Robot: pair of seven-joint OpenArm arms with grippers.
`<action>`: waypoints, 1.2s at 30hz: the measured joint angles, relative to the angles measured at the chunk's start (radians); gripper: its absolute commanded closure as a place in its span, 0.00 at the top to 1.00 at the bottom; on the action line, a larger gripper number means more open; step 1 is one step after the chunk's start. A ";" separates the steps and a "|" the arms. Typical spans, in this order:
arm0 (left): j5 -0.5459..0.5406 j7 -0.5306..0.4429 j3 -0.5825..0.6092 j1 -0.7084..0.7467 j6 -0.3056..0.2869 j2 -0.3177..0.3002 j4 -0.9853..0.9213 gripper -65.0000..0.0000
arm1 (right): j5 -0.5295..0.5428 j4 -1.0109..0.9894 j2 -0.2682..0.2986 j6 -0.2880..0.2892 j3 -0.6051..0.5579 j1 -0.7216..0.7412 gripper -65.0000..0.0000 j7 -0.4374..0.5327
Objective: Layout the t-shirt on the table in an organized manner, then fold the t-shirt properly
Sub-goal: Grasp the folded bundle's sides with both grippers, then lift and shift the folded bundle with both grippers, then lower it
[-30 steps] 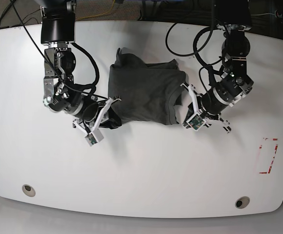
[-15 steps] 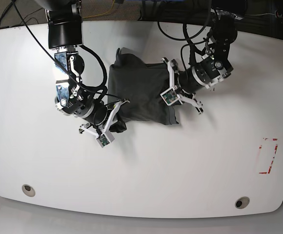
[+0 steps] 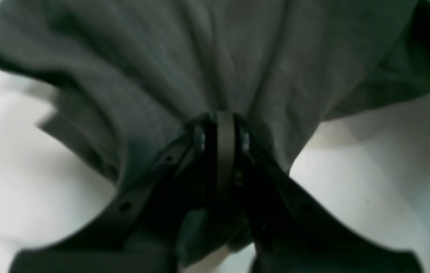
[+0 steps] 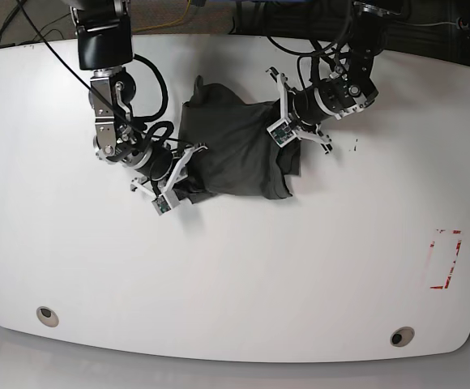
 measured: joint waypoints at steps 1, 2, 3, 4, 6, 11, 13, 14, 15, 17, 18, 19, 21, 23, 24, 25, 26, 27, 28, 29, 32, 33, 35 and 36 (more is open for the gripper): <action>-0.005 -0.005 -0.001 -0.003 0.000 -0.001 -0.010 0.03 | 0.000 0.000 0.003 0.000 -0.001 -0.009 0.05 0.013; -0.009 -0.008 -0.002 -0.006 0.000 -0.003 -0.021 0.03 | 0.002 0.000 0.007 0.001 -0.001 -0.018 0.05 0.021; -0.014 -0.020 -0.002 -0.008 -0.001 -0.005 -0.030 0.03 | 0.007 0.002 0.009 0.001 -0.002 -0.026 0.05 0.031; -0.023 -0.028 -0.005 -0.013 -0.001 -0.011 -0.040 0.03 | 0.018 0.004 0.012 0.000 0.000 -0.034 0.05 0.032; -0.030 -0.040 -0.013 -0.022 -0.004 -0.020 -0.051 0.03 | 0.018 0.020 0.017 -0.004 0.002 -0.049 0.05 0.036; -0.048 -0.047 -0.048 -0.074 -0.023 -0.028 -0.104 0.03 | 0.005 0.105 0.022 -0.014 0.005 -0.127 0.05 0.028; -0.047 -0.046 -0.065 -0.097 -0.023 -0.032 -0.123 0.03 | 0.000 0.145 0.022 -0.015 0.005 -0.158 0.05 0.019; -0.048 -0.046 -0.071 -0.106 -0.023 -0.037 -0.131 0.03 | -0.001 0.167 0.022 -0.014 0.005 -0.174 0.05 0.011; -0.048 -0.046 -0.073 -0.119 -0.023 -0.048 -0.142 0.03 | -0.001 0.187 0.022 -0.014 0.005 -0.192 0.05 0.002; -0.049 -0.048 -0.076 -0.143 -0.022 -0.061 -0.162 0.03 | 0.000 0.229 0.023 -0.010 0.004 -0.218 0.05 -0.012; -0.049 -0.050 -0.077 -0.156 -0.022 -0.064 -0.171 0.03 | -0.002 0.248 0.021 -0.011 0.004 -0.230 0.05 -0.027; -0.048 -0.049 -0.078 -0.169 -0.023 -0.066 -0.183 0.03 | 0.000 0.267 0.022 -0.013 0.004 -0.243 0.05 -0.035; -0.042 -0.047 -0.078 -0.195 -0.023 -0.067 -0.198 0.03 | -0.001 0.308 0.021 -0.039 0.002 -0.269 0.05 -0.051; -0.025 -0.028 -0.078 -0.216 -0.018 -0.068 -0.201 0.03 | 0.000 0.355 0.019 -0.064 0.002 -0.294 0.05 -0.052; -0.020 -0.019 -0.077 -0.222 -0.014 -0.069 -0.200 0.03 | -0.001 0.373 0.019 -0.067 0.002 -0.301 0.05 -0.051; -0.017 -0.014 -0.078 -0.226 -0.011 -0.069 -0.198 0.03 | 0.001 0.386 0.021 -0.072 0.002 -0.308 0.05 -0.053; -0.012 -0.006 -0.078 -0.229 -0.011 -0.069 -0.190 0.03 | -0.001 0.399 0.022 -0.076 0.002 -0.313 0.05 -0.058; -0.005 0.002 -0.077 -0.230 -0.009 -0.071 -0.182 0.03 | -0.003 0.415 0.022 -0.084 0.002 -0.316 0.05 -0.059; 0.007 0.008 -0.078 -0.229 -0.008 -0.072 -0.163 0.03 | -0.003 0.431 0.023 -0.090 0.003 -0.318 0.05 -0.060; 0.009 0.023 -0.078 -0.229 -0.008 -0.073 -0.142 0.03 | -0.005 0.451 0.023 -0.095 0.003 -0.317 0.05 -0.060; 0.017 0.045 -0.078 -0.219 -0.006 -0.076 -0.070 0.03 | -0.003 0.523 0.022 -0.094 0.004 -0.309 0.05 -0.083; 0.016 0.045 -0.078 -0.216 -0.007 -0.072 -0.040 0.03 | 0.000 0.543 0.022 -0.094 0.003 -0.303 0.05 -0.092; 0.016 0.043 -0.083 -0.209 -0.005 -0.055 -0.003 0.03 | 0.007 0.575 0.022 -0.097 0.002 -0.283 0.05 -0.122; 0.016 0.043 -0.082 -0.205 0.000 -0.046 0.013 0.03 | 0.007 0.581 0.022 -0.100 0.002 -0.272 0.05 -0.143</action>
